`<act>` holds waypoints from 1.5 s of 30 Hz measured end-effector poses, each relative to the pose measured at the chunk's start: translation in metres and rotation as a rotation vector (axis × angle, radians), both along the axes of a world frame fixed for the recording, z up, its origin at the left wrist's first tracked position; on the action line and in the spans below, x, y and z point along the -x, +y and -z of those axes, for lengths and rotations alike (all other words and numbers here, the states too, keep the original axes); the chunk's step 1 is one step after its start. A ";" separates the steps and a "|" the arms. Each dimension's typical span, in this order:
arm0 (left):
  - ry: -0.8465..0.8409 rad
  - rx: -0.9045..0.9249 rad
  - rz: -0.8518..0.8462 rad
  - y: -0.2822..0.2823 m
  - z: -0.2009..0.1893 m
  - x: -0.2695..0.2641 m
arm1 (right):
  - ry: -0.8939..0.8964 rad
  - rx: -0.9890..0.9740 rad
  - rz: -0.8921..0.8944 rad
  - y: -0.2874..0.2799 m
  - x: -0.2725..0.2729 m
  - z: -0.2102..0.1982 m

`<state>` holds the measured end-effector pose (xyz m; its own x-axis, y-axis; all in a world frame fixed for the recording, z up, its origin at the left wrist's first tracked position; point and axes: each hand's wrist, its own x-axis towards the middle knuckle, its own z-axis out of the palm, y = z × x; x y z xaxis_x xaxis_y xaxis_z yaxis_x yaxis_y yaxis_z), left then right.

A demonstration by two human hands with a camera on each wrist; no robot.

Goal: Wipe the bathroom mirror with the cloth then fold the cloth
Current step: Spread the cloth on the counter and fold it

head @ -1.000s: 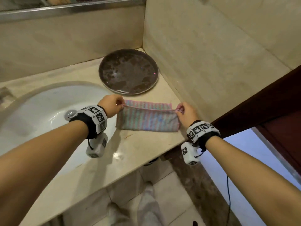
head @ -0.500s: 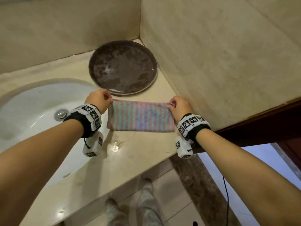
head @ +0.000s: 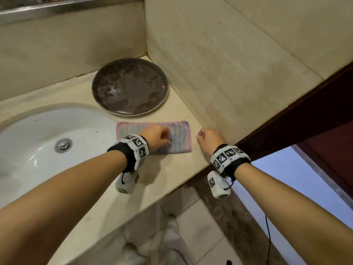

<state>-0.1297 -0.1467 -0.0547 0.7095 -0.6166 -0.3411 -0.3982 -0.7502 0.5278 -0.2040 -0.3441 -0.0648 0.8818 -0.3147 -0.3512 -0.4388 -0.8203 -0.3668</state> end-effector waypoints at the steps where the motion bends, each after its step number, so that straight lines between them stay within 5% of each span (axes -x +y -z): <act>1: 0.032 -0.013 0.065 -0.012 0.002 0.008 | 0.010 0.037 -0.028 0.000 0.004 0.001; 9: -0.106 -0.048 0.154 -0.055 0.023 0.042 | -0.042 0.168 -0.136 0.006 0.021 0.006; 17: -0.193 -0.028 0.143 -0.059 0.025 0.045 | -0.144 -0.223 0.221 0.006 0.010 0.010; 31: -0.004 0.157 -0.167 -0.024 0.034 0.044 | 0.101 -0.142 0.058 0.026 -0.069 0.006; 35: 0.025 0.196 -0.207 -0.015 0.025 0.042 | 0.097 -0.394 0.188 0.037 -0.082 -0.011; 45: 0.119 0.300 -0.702 0.080 0.010 0.034 | 0.056 -0.344 0.054 0.139 -0.120 -0.035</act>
